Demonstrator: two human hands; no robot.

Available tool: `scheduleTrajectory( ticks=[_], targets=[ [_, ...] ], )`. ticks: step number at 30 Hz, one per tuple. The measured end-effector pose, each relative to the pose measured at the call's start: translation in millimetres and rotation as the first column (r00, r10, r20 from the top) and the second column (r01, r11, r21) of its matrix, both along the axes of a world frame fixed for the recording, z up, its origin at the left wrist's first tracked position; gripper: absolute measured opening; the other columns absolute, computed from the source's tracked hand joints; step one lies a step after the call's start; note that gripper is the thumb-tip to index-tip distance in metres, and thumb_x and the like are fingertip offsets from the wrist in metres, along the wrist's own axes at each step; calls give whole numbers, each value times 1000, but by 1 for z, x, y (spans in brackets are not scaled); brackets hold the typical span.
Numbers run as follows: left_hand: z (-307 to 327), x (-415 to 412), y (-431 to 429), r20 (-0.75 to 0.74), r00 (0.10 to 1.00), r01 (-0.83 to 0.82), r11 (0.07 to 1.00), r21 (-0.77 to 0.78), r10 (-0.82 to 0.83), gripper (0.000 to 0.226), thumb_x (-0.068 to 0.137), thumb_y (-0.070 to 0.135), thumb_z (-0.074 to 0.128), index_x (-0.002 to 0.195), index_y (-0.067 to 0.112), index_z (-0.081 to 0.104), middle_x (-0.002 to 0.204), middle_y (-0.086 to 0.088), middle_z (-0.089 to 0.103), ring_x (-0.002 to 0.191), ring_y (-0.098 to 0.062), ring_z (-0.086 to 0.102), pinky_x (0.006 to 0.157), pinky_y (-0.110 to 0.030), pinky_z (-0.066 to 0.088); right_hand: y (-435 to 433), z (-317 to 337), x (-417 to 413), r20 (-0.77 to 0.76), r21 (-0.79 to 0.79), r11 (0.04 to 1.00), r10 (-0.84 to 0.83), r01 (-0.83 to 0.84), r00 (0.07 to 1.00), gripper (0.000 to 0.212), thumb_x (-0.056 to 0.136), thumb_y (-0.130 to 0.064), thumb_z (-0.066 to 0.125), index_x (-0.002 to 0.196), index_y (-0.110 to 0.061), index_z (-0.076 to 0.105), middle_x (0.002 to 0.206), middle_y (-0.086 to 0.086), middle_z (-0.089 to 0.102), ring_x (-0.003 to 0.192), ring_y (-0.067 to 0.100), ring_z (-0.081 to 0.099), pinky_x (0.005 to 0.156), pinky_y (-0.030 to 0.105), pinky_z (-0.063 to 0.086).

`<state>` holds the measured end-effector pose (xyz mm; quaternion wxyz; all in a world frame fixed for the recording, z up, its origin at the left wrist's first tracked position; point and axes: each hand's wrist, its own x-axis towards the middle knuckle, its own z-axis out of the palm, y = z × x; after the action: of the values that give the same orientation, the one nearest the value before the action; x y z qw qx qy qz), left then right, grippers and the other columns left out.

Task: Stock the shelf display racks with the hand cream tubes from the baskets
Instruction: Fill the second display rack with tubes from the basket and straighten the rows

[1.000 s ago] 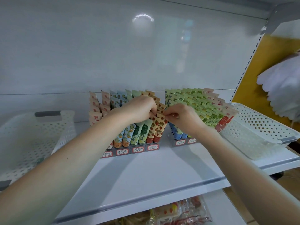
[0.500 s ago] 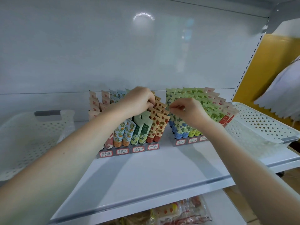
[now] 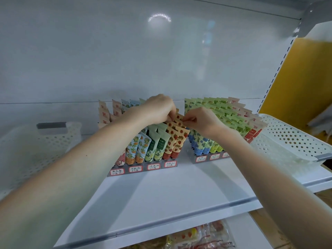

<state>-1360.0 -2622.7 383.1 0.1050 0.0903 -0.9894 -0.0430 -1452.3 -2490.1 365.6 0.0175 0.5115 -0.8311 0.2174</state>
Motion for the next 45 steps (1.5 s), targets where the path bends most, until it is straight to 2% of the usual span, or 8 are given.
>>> scheduleTrajectory(
  ticks=[11, 14, 18, 23, 28, 34, 40, 45],
  targets=[
    [-2, 2, -3, -6, 1000, 24, 999, 21, -24, 15, 87, 8, 62, 97, 12, 73, 85, 4, 51, 94, -19, 53, 76, -26, 37, -2, -4, 2, -2, -35, 999, 18, -18, 1000, 19, 91, -9, 55, 102, -7, 70, 96, 4, 67, 83, 17, 57, 78, 29, 48],
    [2, 6, -4, -34, 999, 23, 996, 89, -20, 18, 89, 9, 60, 103, 11, 71, 98, -1, 61, 93, -15, 53, 80, -24, 38, 0, -2, -1, 16, -53, 998, 28, -27, 999, 18, 91, -11, 57, 102, -7, 70, 87, -2, 60, 78, 11, 51, 66, 19, 39],
    [15, 13, -12, -173, 984, -18, 985, 170, 47, 20, 91, 9, 57, 107, 8, 68, 110, -4, 65, 91, -10, 53, 84, -21, 38, 3, 9, -10, 25, -142, 990, -11, 14, 1000, 20, 92, -11, 56, 106, -6, 68, 98, 0, 65, 86, 8, 54, 77, 15, 40],
    [14, 7, -15, -80, 996, -20, 990, 140, 31, 20, 89, 6, 59, 105, 9, 70, 113, -5, 65, 103, -20, 59, 88, -24, 41, -3, 13, -18, 45, -128, 991, -24, 30, 999, 18, 90, -12, 58, 103, -8, 69, 95, -1, 65, 84, 10, 55, 77, 20, 41],
    [9, -2, -18, 31, 999, -20, 994, 109, 17, 20, 87, 6, 61, 105, 11, 70, 109, -3, 66, 93, -15, 57, 79, -21, 38, -13, 7, -17, 29, -55, 998, -1, 3, 1000, 17, 89, -12, 61, 103, -8, 69, 98, 2, 67, 83, 10, 55, 77, 21, 42],
    [6, -3, -22, 4, 1000, -20, 994, 104, 20, 17, 87, 7, 63, 102, 11, 71, 103, -4, 67, 83, -11, 51, 75, -21, 35, -21, 6, -11, 2, -41, 999, 15, -15, 1000, 15, 89, -10, 59, 100, -7, 70, 99, 7, 69, 91, 21, 63, 85, 35, 50],
    [3, -3, -22, -11, 999, -29, 995, 91, 30, 17, 88, 8, 61, 102, 10, 71, 106, -7, 67, 94, -20, 58, 78, -23, 37, -27, 5, -7, -22, -49, 999, 15, -16, 1000, 17, 90, -10, 58, 102, -8, 70, 101, 5, 69, 85, 15, 58, 80, 28, 47],
    [2, -2, -21, -27, 999, -39, 993, 109, 42, 19, 88, 7, 61, 104, 9, 71, 107, -8, 66, 83, -13, 50, 75, -22, 35, -26, 6, -5, -8, -55, 998, 9, -9, 1000, 18, 90, -9, 57, 103, -7, 69, 103, 6, 69, 95, 20, 61, 83, 28, 47]
  ],
)
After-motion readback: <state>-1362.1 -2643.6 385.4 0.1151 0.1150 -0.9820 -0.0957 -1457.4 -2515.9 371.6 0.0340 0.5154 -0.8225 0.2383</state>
